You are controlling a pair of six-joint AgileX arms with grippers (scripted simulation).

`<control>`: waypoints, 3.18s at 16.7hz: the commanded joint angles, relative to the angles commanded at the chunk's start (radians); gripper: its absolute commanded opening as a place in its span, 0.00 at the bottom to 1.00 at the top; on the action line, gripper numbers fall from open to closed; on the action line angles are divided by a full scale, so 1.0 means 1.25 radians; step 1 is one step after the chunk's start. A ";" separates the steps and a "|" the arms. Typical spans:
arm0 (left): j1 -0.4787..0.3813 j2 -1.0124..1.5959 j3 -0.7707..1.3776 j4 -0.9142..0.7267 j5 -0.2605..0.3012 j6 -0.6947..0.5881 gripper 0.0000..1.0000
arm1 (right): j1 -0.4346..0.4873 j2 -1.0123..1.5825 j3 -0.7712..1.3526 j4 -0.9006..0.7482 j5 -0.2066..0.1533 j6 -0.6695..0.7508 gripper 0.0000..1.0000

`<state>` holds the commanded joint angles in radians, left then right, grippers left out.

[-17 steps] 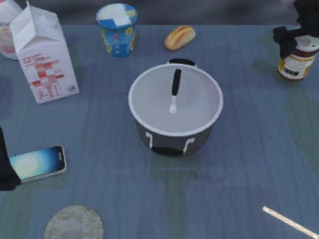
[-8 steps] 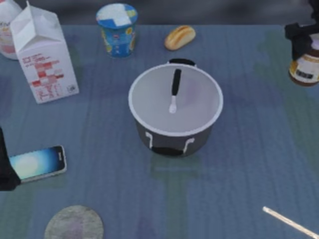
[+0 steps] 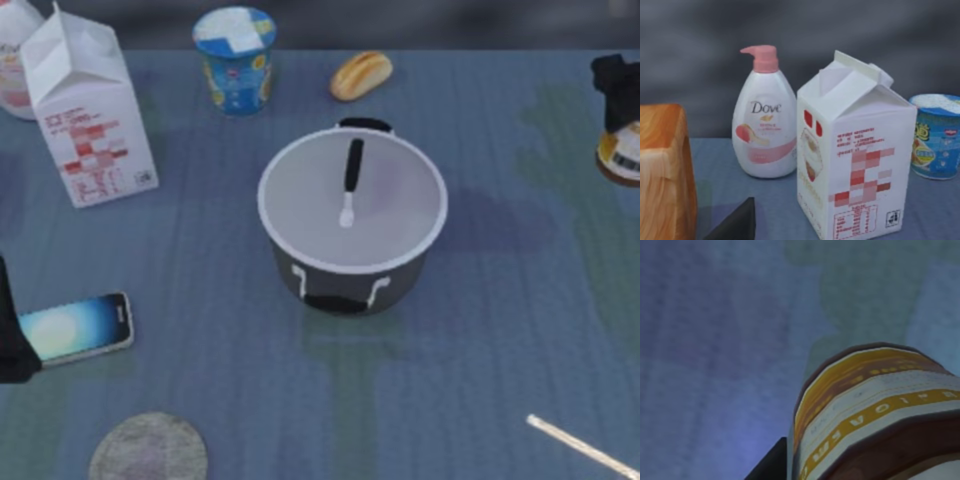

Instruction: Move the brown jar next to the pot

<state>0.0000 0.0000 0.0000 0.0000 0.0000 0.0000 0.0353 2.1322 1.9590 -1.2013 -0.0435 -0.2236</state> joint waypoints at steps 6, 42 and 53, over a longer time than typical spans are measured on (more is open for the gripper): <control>0.000 0.000 0.000 0.000 0.000 0.000 1.00 | 0.001 0.000 -0.007 0.004 0.003 0.014 0.00; 0.000 0.000 0.000 0.000 0.000 0.000 1.00 | 0.210 -0.022 -0.356 0.329 0.076 0.422 0.60; 0.000 0.000 0.000 0.000 0.000 0.000 1.00 | 0.210 -0.022 -0.356 0.329 0.076 0.422 1.00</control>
